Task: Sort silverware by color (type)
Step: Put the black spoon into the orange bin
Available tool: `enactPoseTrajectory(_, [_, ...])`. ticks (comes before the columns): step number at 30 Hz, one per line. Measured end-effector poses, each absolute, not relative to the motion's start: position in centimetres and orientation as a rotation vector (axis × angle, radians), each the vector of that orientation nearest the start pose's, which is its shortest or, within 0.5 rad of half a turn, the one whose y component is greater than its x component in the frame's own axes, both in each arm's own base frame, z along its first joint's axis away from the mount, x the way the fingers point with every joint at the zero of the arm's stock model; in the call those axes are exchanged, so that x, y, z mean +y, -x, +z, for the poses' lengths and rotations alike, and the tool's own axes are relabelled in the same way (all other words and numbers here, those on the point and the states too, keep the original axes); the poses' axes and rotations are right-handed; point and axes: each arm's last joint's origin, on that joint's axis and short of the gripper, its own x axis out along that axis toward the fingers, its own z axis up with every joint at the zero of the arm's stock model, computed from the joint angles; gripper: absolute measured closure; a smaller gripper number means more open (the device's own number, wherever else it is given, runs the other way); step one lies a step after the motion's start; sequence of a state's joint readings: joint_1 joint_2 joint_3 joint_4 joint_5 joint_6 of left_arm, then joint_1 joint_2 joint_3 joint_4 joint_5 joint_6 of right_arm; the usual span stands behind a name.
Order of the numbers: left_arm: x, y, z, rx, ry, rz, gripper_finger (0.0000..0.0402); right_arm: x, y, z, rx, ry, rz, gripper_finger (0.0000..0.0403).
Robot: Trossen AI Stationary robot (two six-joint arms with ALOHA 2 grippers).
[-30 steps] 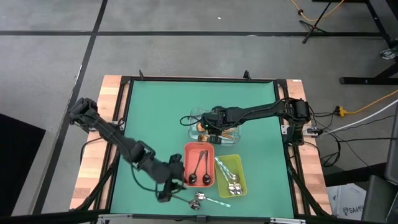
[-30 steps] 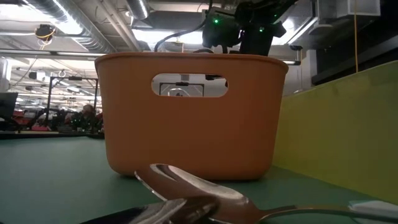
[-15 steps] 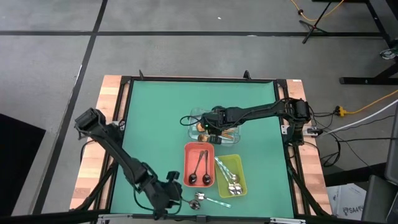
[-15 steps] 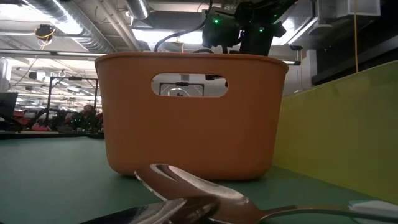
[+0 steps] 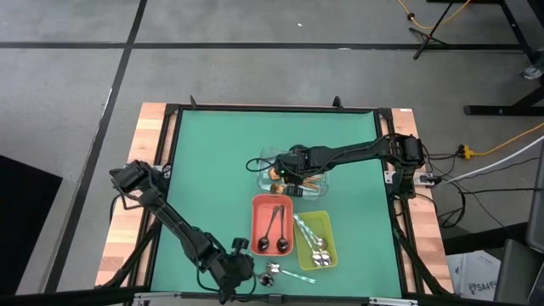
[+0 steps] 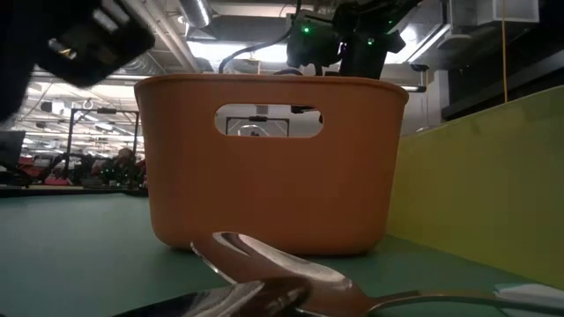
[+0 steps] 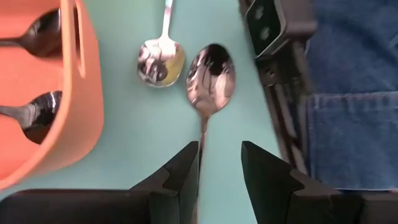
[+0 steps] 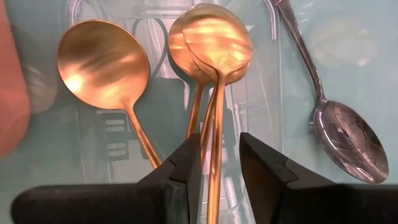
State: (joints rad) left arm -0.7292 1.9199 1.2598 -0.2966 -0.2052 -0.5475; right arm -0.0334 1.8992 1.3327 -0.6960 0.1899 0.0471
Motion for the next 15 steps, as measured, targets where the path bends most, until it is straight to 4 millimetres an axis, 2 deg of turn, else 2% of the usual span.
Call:
enactPoseTrajectory(8, [-26.2, -30.2, 14.3, 1.008, 0.029, -0.204, 0.0285, -1.8, -37.3, 18.1, 1.250, 0.058, -0.222, 0.0303])
enactPoseTrajectory(15, [-26.2, -30.3, 13.2, 1.034, 0.008, -0.188, 0.0285, -1.8, -37.6, 18.2, 1.224, 0.056, -0.223, 0.0303])
